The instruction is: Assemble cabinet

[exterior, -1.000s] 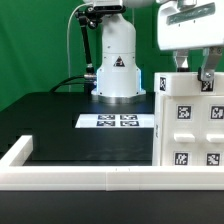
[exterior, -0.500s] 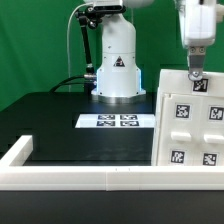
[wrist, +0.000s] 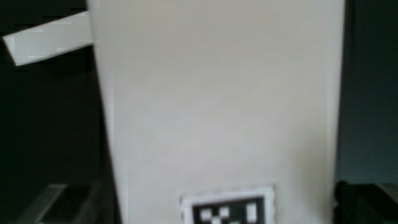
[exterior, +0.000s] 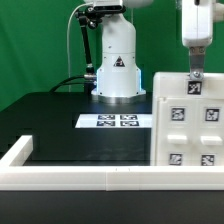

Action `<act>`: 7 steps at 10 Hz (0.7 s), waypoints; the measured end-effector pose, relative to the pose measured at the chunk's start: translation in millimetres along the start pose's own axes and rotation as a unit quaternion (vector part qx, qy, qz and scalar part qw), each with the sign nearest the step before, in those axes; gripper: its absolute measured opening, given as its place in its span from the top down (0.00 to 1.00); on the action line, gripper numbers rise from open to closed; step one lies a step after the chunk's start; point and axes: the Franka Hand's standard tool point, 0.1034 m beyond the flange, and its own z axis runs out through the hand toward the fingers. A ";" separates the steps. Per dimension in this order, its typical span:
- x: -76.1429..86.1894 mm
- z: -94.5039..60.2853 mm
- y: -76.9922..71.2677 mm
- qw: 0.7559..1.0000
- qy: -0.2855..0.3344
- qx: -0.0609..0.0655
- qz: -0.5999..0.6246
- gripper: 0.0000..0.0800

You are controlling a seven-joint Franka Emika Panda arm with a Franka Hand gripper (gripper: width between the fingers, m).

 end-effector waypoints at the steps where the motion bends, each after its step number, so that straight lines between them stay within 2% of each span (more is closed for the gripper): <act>1: -0.6 0.2 0.3 1.000 0.000 0.000 -0.001 0.05; 2: -1.1 0.5 0.6 1.000 0.000 0.000 -0.004 0.05; 3: -1.5 0.8 1.0 1.000 0.000 -0.001 -0.006 0.01; 7: -3.5 1.9 2.3 1.000 -0.003 -0.002 -0.013 0.00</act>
Offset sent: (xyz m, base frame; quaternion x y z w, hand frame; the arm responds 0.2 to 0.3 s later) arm 0.0000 0.0000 0.0000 0.0000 0.0000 0.0000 1.0000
